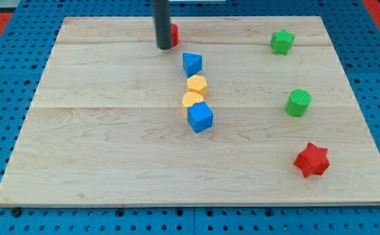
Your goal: Move the arm towards the left of the red circle
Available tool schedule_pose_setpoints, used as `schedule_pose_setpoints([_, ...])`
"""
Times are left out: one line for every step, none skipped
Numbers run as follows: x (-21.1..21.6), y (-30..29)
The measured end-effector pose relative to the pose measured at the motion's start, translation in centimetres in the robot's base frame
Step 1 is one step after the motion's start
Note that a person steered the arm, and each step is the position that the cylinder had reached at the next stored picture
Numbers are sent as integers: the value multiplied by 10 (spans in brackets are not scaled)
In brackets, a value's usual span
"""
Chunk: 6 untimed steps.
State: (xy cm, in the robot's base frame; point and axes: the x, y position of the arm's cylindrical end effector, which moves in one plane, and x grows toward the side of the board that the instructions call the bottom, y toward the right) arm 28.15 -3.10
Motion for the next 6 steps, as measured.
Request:
schedule_pose_setpoints([0, 57])
schedule_pose_setpoints([0, 81])
schedule_pose_setpoints([0, 81])
schedule_pose_setpoints([-50, 79])
schedule_pose_setpoints([-88, 67])
schedule_pose_setpoints([-88, 42])
